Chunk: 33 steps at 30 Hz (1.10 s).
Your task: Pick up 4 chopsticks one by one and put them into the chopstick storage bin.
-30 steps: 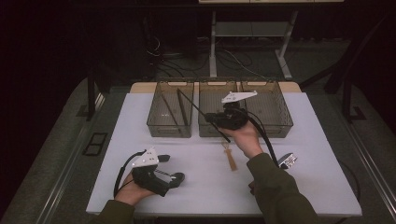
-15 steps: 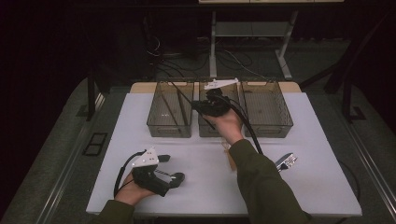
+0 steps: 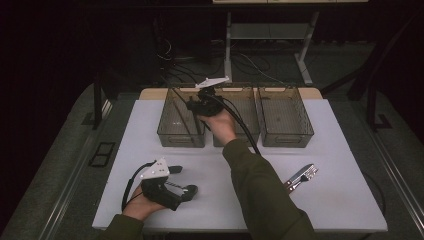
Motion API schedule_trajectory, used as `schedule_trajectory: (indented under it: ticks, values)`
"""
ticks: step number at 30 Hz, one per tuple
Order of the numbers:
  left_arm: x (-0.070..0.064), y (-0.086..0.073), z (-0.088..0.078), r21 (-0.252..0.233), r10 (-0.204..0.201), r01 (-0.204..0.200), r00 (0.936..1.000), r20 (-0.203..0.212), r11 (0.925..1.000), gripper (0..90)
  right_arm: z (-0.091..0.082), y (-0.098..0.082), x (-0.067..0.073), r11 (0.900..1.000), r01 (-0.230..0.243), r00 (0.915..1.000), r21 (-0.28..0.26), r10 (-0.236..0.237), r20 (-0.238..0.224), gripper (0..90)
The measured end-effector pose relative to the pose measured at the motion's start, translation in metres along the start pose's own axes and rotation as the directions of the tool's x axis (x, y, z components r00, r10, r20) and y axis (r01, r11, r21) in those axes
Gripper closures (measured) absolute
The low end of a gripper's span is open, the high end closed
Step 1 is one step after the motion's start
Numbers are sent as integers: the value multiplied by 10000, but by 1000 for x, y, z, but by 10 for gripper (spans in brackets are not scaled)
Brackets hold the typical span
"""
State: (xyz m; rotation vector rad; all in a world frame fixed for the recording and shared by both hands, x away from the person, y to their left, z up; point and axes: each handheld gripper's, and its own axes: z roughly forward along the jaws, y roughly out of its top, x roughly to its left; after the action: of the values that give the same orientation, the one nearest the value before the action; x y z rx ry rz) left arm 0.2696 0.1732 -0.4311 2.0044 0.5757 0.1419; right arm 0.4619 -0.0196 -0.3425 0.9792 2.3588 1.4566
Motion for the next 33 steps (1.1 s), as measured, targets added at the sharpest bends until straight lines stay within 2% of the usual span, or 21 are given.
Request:
schedule_trajectory:
  ticks: [10, 18, 21, 23, 25, 27, 33]
  values:
    - [1, 0, -1, -63, 16, -16, 10000, 49, 10000, 0, 34, -1, 2, 9997, -157, 9998, 162, 155, 99, 858]
    - [1, 0, -1, -69, -31, 32, 10000, 78, 10000, 0, 51, -17, -2, 9950, -442, 9985, 892, 413, 349, 856]
    - [1, 0, -1, -69, -27, 27, 10000, 82, 10000, 0, 54, -20, -3, 9900, -612, 9972, 1268, 552, 503, 845]
    - [1, 0, -1, -71, -21, 22, 10000, 83, 10000, 0, 54, -20, -2, 9912, -574, 9967, 1193, 499, 648, 742]
    - [1, 0, -1, -65, -26, 27, 10000, 82, 10000, 0, 53, -20, -2, 9905, -510, 9975, 1275, 443, 549, 699]
    - [1, 0, -1, -59, -22, 23, 10000, 83, 10000, 0, 51, -19, -2, 9903, -442, 9973, 1319, 360, 640, 660]
    - [1, 0, -1, -47, -21, 21, 10000, 65, 10000, 0, 44, -17, -5, 9890, -535, 9978, 1380, 476, 457, 571]
